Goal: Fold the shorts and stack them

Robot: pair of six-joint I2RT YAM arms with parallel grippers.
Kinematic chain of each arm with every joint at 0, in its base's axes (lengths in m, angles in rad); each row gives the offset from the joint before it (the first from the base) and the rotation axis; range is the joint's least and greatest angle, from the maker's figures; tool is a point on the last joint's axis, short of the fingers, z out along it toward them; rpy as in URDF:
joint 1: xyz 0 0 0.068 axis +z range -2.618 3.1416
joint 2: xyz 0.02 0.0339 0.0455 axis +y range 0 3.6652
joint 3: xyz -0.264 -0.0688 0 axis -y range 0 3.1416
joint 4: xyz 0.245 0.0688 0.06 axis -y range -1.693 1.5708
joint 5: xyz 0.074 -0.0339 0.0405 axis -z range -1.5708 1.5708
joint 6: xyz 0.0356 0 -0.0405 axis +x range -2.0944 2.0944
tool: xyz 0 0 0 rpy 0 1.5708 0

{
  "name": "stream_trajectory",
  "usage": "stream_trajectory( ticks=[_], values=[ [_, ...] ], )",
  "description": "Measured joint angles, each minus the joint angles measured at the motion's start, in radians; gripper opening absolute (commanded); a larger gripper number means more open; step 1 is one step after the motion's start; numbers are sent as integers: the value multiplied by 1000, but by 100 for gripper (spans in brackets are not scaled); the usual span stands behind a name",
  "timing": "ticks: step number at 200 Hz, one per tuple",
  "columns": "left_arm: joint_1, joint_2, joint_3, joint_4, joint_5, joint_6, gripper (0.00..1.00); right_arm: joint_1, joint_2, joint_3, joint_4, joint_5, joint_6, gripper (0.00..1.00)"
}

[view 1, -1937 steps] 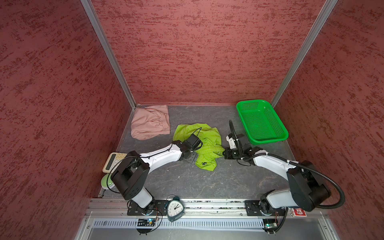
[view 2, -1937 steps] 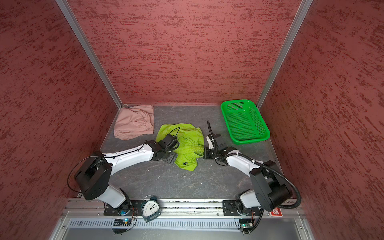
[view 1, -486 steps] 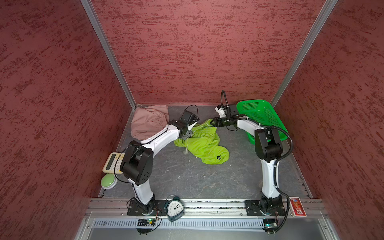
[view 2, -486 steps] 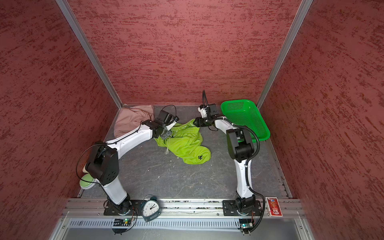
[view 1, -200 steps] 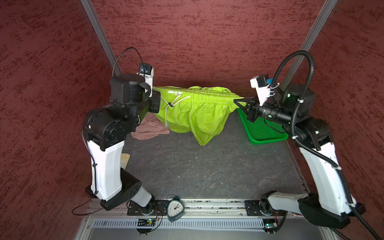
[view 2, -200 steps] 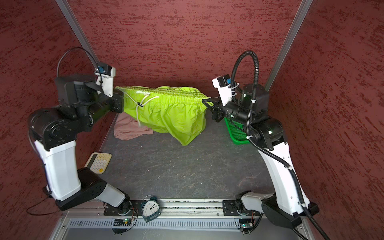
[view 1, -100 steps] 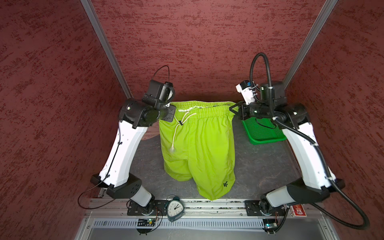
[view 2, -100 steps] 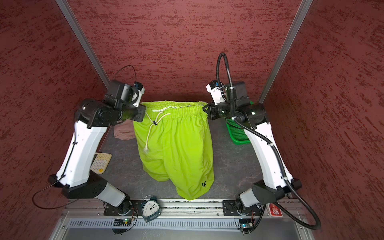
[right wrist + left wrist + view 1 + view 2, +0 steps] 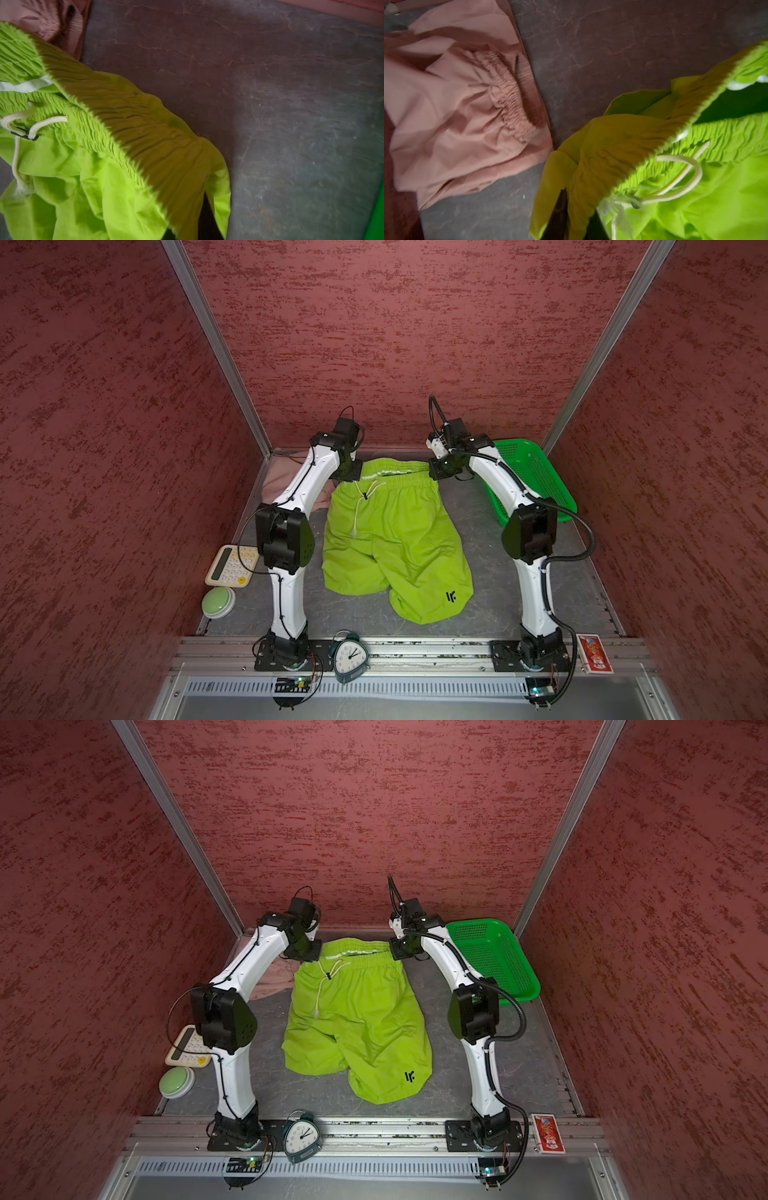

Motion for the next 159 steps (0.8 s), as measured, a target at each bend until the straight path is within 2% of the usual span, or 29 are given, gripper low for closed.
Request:
stream_trajectory(
  ticks=[5,14,17,42,63,76,95,129,142,159],
  values=[
    [5,39,26,14,7,3,52,-3,35,32,4,0,2,30],
    [10,89,64,34,22,6,96,-11,99,98,16,0,2,49],
    [11,106,79,41,29,11,100,-12,115,114,22,-3,13,54],
    [16,188,201,51,64,11,99,-20,170,185,85,-23,26,74],
    [21,183,265,52,77,13,99,-23,138,187,127,-37,39,80],
    [27,141,250,55,80,14,99,-23,69,121,150,-41,53,83],
    [38,19,128,67,83,14,99,-21,-145,-151,189,-48,78,85],
    [61,-221,-121,79,66,-4,99,-7,-650,-834,335,-24,176,86],
    [75,-267,-168,77,59,-10,99,6,-781,-1030,372,-11,224,85],
    [85,-278,-189,73,54,-5,99,27,-883,-1221,406,8,283,84]
  ],
)
